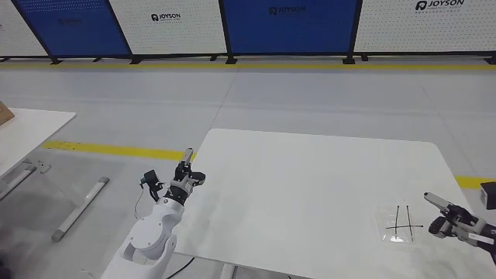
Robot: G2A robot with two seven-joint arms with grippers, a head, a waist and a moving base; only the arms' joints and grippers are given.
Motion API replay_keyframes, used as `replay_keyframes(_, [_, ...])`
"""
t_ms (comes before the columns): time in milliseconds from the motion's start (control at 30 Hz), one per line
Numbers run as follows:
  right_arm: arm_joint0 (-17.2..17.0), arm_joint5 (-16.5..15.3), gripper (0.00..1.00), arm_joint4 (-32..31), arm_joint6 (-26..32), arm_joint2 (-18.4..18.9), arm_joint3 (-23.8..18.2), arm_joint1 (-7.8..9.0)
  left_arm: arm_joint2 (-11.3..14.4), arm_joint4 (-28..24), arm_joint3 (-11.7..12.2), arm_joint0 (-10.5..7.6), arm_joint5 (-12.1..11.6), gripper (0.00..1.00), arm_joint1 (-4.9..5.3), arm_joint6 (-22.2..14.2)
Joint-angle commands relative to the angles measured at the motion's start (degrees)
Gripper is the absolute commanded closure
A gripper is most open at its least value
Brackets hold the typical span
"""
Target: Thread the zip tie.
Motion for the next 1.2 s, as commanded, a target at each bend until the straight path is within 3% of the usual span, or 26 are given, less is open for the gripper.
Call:
replay_keyframes(0, [0.00,0.00,0.00,-0.01,0.00,0.00,0.00,0.00,0.00,0.00,0.00,0.00,0.00,0.00,0.00,0.00])
replay_keyframes(167, [0.00,0.00,0.00,-0.01,0.00,0.00,0.00,0.00,0.00,0.00,0.00,0.00,0.00,0.00,0.00,0.00])
replay_keyframes(267, [-0.38,-2.32,0.00,1.03,-0.60,0.62,0.33,0.04,0.00,0.00,0.00,0.00,0.00,0.00,0.00,0.00])
replay_keyframes(433, [-1.76,-5.75,0.00,5.71,1.05,4.56,2.00,0.59,0.00,0.00,0.00,0.00,0.00,0.00,0.00,0.00])
replay_keyframes(633, [-1.84,-6.64,0.00,10.35,4.32,8.57,6.33,1.40,0.00,0.00,0.00,0.00,0.00,0.00,0.00,0.00])
replay_keyframes(1067, [-1.69,-6.23,0.00,10.47,4.43,8.67,6.76,1.48,0.00,0.00,0.00,0.00,0.00,0.00,0.00,0.00])
replay_keyframes(1167, [-1.46,-6.86,0.00,8.42,5.51,7.20,6.87,1.66,0.00,0.00,0.00,0.00,0.00,0.00,0.00,0.00])
